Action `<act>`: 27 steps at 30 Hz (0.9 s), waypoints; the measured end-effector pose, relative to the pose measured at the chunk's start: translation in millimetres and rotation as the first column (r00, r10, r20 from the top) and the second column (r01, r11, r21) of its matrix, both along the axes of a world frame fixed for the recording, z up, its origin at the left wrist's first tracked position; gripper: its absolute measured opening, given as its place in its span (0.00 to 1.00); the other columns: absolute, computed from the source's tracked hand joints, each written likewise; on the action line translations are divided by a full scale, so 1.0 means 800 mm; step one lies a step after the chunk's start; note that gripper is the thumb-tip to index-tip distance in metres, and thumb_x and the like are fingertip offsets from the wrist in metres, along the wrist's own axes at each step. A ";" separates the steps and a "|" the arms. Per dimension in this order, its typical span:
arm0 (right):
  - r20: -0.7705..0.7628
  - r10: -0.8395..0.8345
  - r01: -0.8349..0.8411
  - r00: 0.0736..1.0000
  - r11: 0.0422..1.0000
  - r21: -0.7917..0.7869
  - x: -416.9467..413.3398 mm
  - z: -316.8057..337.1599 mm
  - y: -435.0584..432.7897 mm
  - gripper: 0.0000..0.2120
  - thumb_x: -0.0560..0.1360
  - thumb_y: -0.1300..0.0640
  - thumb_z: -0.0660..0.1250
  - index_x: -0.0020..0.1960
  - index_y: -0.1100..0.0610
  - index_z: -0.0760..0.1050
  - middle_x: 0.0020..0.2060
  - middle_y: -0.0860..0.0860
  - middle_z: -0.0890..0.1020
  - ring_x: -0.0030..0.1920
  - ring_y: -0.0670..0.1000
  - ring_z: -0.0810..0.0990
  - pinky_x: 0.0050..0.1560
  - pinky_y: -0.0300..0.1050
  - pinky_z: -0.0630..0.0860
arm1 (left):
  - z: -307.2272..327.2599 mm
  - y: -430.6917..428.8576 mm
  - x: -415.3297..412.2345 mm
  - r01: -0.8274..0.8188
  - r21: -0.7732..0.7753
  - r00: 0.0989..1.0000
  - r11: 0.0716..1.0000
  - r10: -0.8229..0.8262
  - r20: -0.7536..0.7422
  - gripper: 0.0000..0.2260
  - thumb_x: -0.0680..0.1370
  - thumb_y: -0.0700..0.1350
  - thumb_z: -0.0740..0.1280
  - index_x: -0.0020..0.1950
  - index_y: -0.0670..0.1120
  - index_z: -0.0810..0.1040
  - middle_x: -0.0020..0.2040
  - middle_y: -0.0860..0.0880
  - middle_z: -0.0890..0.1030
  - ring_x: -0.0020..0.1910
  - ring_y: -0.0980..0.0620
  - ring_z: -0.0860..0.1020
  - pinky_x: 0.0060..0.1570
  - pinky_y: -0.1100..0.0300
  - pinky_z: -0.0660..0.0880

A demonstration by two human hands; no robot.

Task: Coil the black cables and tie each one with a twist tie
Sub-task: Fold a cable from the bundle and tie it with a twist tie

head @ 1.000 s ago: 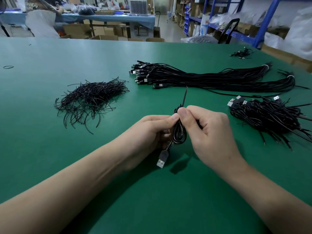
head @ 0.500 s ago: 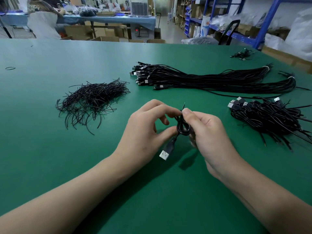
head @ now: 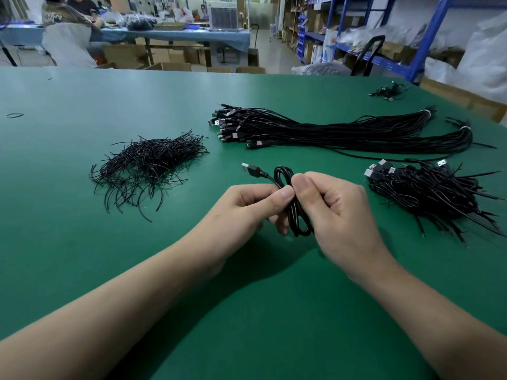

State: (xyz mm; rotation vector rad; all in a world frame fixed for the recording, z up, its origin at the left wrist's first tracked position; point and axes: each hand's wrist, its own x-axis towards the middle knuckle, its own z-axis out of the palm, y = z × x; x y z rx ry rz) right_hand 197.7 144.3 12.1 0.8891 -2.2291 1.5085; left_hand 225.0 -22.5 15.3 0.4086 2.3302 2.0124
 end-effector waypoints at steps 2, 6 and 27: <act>-0.030 0.000 0.001 1.000 1.000 0.020 0.001 0.000 0.000 0.21 0.85 0.53 0.59 0.37 0.60 0.77 0.29 0.48 0.83 0.32 0.52 0.82 0.37 0.54 0.76 | 0.001 -0.004 -0.002 0.047 0.023 0.994 0.999 -0.049 0.097 0.17 0.79 0.56 0.65 0.40 0.44 0.78 0.35 0.48 0.80 0.35 0.54 0.73 0.37 0.60 0.64; -0.002 -0.030 0.030 1.000 0.999 -0.022 0.001 -0.004 -0.005 0.21 0.85 0.55 0.60 0.34 0.58 0.76 0.26 0.47 0.82 0.29 0.47 0.80 0.36 0.39 0.73 | 0.003 -0.006 -0.005 0.057 -0.004 0.991 0.998 -0.056 0.118 0.18 0.82 0.55 0.65 0.37 0.45 0.80 0.33 0.47 0.81 0.34 0.56 0.74 0.37 0.63 0.67; -0.095 -0.642 0.369 0.761 0.307 0.877 -0.102 0.092 0.169 0.23 0.75 0.39 0.70 0.31 0.56 0.75 0.27 0.50 0.77 0.33 0.53 0.76 0.33 0.46 0.70 | 0.012 0.006 -0.172 -0.382 -0.782 0.924 0.493 0.168 -0.345 0.19 0.82 0.49 0.65 0.73 0.46 0.74 0.71 0.46 0.75 0.70 0.45 0.72 0.69 0.51 0.69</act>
